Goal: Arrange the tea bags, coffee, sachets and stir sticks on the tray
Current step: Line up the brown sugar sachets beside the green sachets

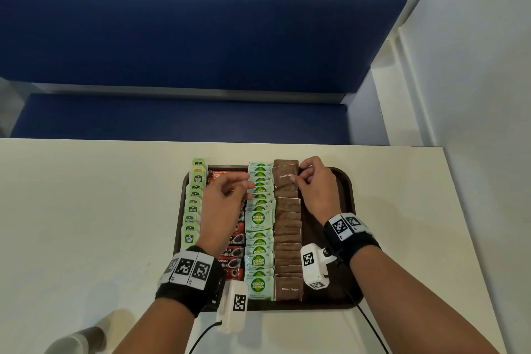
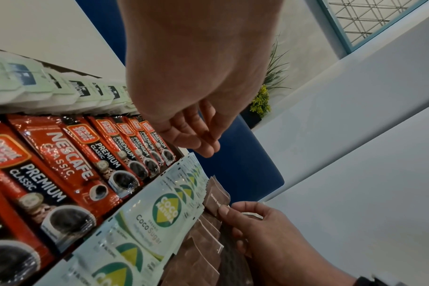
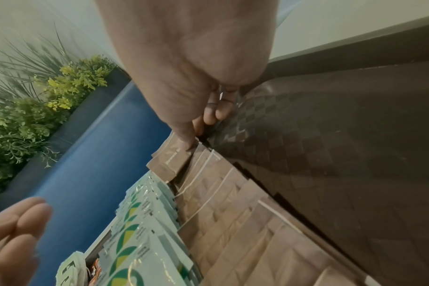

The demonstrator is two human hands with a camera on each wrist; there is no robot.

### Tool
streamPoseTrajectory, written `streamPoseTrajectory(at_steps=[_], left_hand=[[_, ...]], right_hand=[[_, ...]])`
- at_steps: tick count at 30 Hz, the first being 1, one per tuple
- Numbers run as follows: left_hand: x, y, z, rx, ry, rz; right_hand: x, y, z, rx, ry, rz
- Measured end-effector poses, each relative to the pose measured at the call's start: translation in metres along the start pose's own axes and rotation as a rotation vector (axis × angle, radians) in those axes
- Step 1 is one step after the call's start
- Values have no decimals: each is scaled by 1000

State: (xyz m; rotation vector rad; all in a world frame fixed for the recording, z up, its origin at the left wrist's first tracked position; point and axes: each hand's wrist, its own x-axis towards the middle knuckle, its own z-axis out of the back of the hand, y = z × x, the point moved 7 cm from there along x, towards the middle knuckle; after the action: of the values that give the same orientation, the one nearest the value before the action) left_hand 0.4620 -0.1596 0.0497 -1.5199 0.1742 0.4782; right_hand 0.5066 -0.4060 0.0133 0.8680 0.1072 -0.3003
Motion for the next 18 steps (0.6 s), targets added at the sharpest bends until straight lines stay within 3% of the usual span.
streamPoseTrajectory(at_steps=[10,18], left_hand=[[-3,-7,-7,-17,14,12],[-10,-8,-32,5,74,30]], right_hand=[[-16,-4,14,32,-34,-2],[-68,-13,37,89,-102,54]])
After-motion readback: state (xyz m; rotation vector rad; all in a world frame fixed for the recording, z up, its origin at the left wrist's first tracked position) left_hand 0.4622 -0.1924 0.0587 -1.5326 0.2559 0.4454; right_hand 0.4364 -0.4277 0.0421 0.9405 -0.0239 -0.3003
